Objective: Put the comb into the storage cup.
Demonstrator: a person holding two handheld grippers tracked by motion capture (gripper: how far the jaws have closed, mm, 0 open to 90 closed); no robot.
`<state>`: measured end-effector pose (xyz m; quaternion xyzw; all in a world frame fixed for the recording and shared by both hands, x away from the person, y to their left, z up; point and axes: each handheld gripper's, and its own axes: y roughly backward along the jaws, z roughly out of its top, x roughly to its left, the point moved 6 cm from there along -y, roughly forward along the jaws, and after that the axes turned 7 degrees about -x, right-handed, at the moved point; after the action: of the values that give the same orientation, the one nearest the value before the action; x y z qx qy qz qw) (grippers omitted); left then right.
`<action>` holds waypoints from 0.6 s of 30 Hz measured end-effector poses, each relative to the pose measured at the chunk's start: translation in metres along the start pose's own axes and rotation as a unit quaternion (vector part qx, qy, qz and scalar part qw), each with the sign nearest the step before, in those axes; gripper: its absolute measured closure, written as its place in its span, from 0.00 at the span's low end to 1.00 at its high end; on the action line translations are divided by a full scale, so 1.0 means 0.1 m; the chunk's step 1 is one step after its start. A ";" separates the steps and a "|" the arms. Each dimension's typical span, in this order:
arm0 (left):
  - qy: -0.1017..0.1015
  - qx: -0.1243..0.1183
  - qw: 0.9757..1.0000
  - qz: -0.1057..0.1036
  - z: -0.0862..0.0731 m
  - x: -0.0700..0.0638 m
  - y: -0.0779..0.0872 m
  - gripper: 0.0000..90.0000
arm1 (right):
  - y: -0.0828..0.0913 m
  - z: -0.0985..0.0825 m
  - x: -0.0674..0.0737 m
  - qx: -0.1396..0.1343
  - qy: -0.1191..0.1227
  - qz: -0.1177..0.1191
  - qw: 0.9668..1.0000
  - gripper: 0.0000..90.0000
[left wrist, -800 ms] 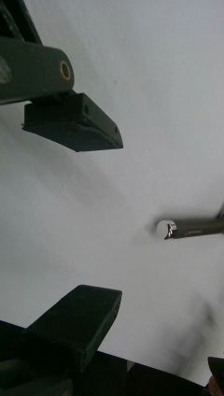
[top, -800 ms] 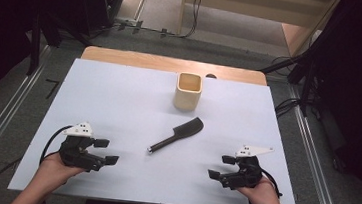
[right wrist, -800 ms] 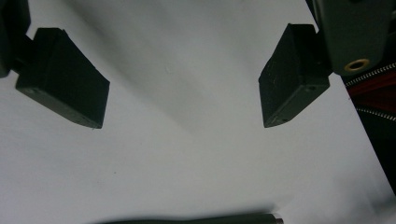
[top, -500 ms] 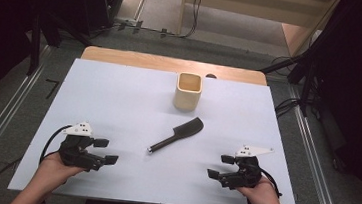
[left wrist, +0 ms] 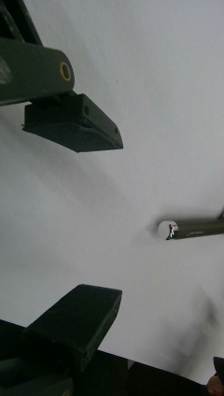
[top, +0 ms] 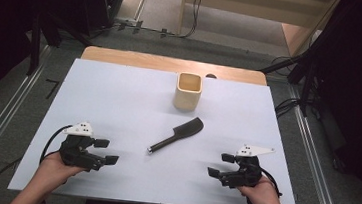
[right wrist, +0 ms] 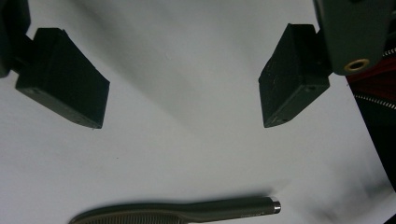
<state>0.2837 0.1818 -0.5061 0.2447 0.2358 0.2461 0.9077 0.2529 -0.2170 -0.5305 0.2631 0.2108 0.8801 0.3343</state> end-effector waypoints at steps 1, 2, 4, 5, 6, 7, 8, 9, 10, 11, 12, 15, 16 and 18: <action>0.000 0.000 1.000 0.000 0.00 0.00 0.00 0.27 | 0.00 0.00 0.00 0.000 0.000 0.000 1.000 0.16; 0.000 0.001 1.000 0.000 0.00 0.00 0.00 0.27 | 0.00 0.00 0.00 0.001 0.000 0.000 1.000 0.16; 0.001 0.001 1.000 0.000 0.00 0.00 0.00 0.27 | -0.01 -0.01 0.00 0.004 -0.002 0.001 1.000 0.16; 0.000 0.002 1.000 0.000 0.00 0.00 0.00 0.27 | -0.01 -0.01 0.00 0.004 -0.002 0.001 1.000 0.16; 0.001 0.003 1.000 0.000 0.00 0.00 0.00 0.27 | -0.01 -0.01 0.00 0.005 0.000 0.001 1.000 0.16; 0.002 0.004 1.000 0.000 0.00 0.00 0.00 0.27 | -0.01 -0.01 0.00 0.005 0.000 0.001 1.000 0.16; 0.002 0.005 1.000 -0.001 0.00 0.00 0.00 0.27 | -0.01 -0.01 0.00 0.006 -0.001 0.001 1.000 0.16; 0.002 0.005 1.000 -0.001 0.00 0.00 0.00 0.27 | -0.01 -0.01 0.00 0.006 -0.001 0.001 1.000 0.16; 0.002 0.005 1.000 -0.002 0.00 0.00 0.00 0.27 | -0.01 -0.01 0.00 0.006 -0.001 0.002 1.000 0.16; 0.002 0.006 1.000 -0.002 0.00 0.00 0.00 0.27 | -0.01 -0.01 0.00 0.006 0.000 0.001 1.000 0.16; 0.002 0.006 1.000 -0.002 0.00 0.00 0.00 0.27 | -0.01 -0.01 0.00 0.006 0.000 0.002 1.000 0.16; 0.002 0.006 1.000 -0.001 0.00 0.00 0.00 0.27 | -0.01 -0.01 0.00 0.007 0.001 0.001 1.000 0.16; 0.002 0.006 1.000 -0.001 0.00 0.00 0.00 0.27 | -0.01 -0.01 0.00 0.007 0.001 0.002 1.000 0.16; 0.002 0.007 1.000 -0.001 0.00 0.00 0.00 0.27 | -0.01 -0.01 0.00 0.007 0.001 0.002 1.000 0.16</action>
<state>0.2836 0.1817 -0.5067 0.2501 0.2395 0.2445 0.9057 0.2527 -0.2163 -0.5318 0.2647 0.2165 0.8798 0.3301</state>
